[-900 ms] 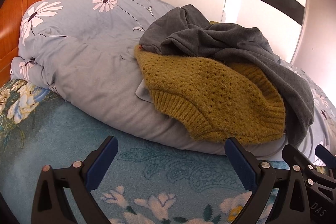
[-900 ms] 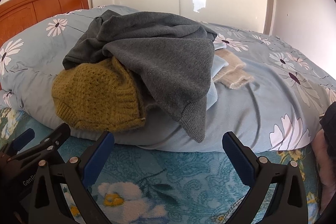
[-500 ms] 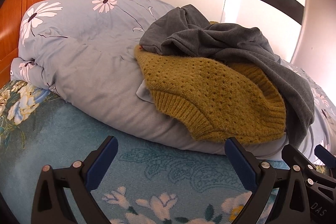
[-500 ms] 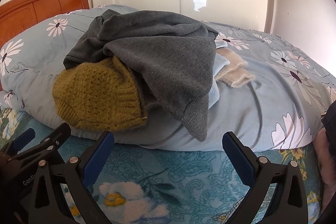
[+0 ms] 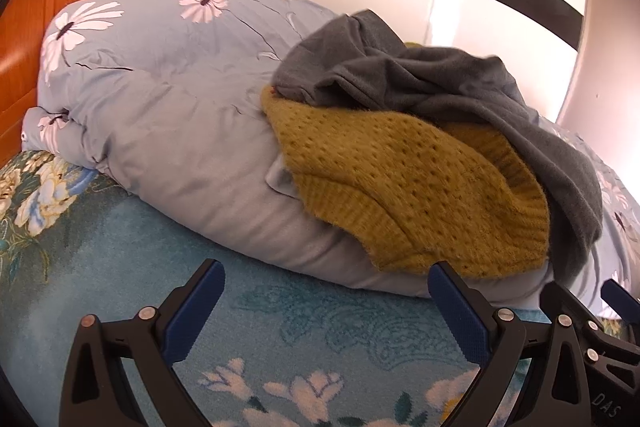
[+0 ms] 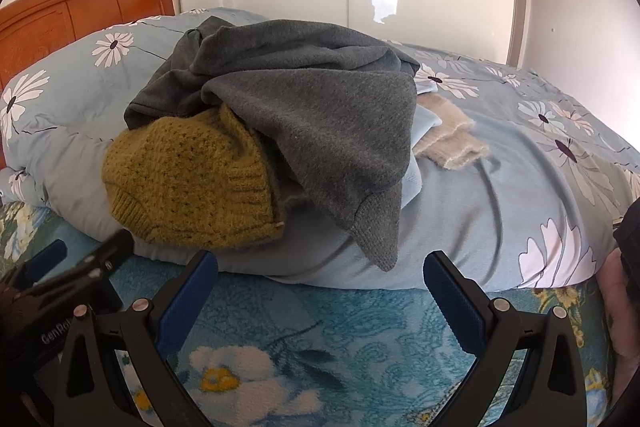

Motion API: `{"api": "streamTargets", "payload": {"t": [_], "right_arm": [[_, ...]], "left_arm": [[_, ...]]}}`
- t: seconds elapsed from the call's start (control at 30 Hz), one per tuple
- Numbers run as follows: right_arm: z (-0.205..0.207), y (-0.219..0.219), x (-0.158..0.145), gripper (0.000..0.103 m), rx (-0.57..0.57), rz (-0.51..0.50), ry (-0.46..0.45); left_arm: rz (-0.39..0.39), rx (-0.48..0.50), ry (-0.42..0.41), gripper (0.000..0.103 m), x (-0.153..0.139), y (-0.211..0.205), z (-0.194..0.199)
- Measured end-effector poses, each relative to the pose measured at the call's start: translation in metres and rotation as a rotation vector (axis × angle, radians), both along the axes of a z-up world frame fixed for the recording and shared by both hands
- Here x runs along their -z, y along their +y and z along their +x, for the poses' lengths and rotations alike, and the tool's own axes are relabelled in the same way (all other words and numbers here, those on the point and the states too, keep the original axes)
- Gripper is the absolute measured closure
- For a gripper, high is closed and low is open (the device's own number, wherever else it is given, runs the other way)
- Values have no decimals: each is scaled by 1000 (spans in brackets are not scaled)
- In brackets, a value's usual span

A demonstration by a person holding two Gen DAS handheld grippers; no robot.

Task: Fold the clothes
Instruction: 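Reach the right gripper toward the grey sweatshirt on the clothes pile, then grasp the grey sweatshirt with the right gripper and pull it off the pile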

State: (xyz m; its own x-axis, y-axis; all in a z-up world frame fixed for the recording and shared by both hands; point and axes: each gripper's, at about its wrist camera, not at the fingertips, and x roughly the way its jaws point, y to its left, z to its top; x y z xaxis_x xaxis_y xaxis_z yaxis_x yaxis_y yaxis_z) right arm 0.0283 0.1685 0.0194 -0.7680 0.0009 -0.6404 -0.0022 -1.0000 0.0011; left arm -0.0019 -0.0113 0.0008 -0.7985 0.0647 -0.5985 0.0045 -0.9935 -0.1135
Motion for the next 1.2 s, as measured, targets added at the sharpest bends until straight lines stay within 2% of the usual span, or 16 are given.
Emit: {"api": "streamTargets", "payload": {"t": [0.13, 0.23, 0.3, 0.4, 0.53, 0.57, 0.63, 0.67, 0.77, 0.83, 0.87, 0.9, 1.0, 1.07, 1.13, 1.2], "right_arm": [[-11, 6, -18, 0, -15, -26, 42], [-32, 4, -44, 0, -75, -58, 103], [-53, -6, -66, 0, -136, -20, 155], [-89, -30, -95, 0, -235, 53, 206], [-147, -72, -101, 0, -397, 147, 130], [-160, -83, -97, 4, -425, 185, 93], [-183, -101, -89, 18, -478, 220, 23], [-192, -107, -83, 32, -485, 228, -16], [-216, -115, -63, 62, -455, 251, -141], [-225, -114, -57, 76, -427, 222, -198], [-226, -110, -61, 88, -420, 162, -216], [-225, -105, -67, 92, -417, 102, -225], [-214, -87, -95, 94, -419, -111, -241], [-194, -73, -115, 94, -421, -213, -243], [-164, -60, -132, 94, -434, -260, -242], [-128, -50, -144, 94, -442, -253, -245]], "left_arm": [[40, -73, 20, 0, -6, -24, 1], [23, -118, 3, 0, -10, -36, 4], [-13, -156, -18, 0, -12, -37, 5], [-2, -162, -31, 0, -14, -39, 4], [27, -160, -29, 0, -14, -41, 1], [34, -159, -31, 0, -14, -41, 0], [49, -156, -34, 0, -14, -42, -2], [56, -155, -36, 0, -14, -43, -2], [80, -152, -40, 0, -14, -44, -4], [100, -148, -38, 0, -15, -45, -4], [110, -143, -35, 0, -16, -45, -4], [113, -138, -35, 0, -17, -44, -4], [98, -124, -14, 0, -28, -41, -2], [104, -113, 9, 0, -39, -40, 2], [130, -103, 23, 0, -50, -41, 9], [159, -91, 18, 0, -61, -45, 17]]}}
